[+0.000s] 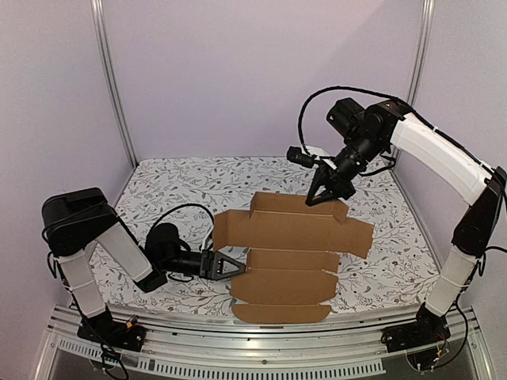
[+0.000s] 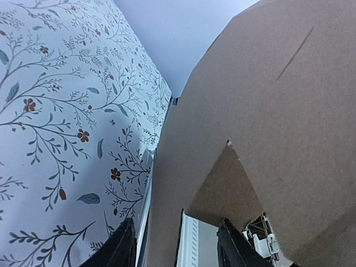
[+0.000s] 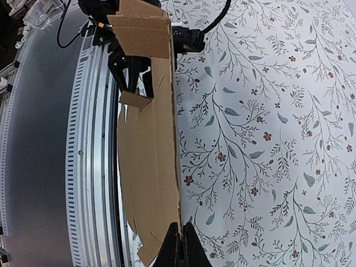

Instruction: Fold the paper box

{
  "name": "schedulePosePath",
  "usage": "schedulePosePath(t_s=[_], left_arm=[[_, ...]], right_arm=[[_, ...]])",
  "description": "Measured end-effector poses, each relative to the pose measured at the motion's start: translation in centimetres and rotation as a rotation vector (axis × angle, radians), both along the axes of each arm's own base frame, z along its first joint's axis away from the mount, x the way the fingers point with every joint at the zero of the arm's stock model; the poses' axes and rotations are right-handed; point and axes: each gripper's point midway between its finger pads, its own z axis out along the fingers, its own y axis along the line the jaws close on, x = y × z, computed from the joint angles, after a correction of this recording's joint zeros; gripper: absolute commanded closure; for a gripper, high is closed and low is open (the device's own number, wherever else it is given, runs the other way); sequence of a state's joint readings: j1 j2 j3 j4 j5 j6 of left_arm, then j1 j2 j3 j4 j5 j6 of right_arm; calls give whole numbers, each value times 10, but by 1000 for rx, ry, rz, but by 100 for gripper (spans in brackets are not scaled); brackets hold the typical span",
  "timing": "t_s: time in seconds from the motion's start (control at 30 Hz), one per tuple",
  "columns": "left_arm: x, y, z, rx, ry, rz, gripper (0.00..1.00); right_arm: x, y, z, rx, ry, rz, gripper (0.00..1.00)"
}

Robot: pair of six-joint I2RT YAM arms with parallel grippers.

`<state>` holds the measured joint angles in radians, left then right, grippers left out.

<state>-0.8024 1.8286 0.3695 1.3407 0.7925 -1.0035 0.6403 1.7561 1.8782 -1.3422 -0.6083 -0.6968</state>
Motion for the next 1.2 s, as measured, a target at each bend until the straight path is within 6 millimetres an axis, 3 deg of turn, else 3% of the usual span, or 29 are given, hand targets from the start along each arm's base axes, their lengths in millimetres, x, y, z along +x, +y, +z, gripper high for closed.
schedulePosePath(t_s=[0.13,0.37,0.57,0.9,1.2], left_arm=[[1,-3,5,-13,-11,-9,52],[2,-5,13,-29,-24,-9,66],[10,-15,13,-37,-31,-2,67],[10,-31,18,-54,-39,-26,91],[12,-32,14,-48,-28,-22,100]], right_arm=[[0,0,0,0,0,-1,100],[0,0,0,0,1,-2,100],[1,0,0,0,4,-6,100],[4,-3,0,-1,6,-19,100],[4,-3,0,-1,7,-18,100]])
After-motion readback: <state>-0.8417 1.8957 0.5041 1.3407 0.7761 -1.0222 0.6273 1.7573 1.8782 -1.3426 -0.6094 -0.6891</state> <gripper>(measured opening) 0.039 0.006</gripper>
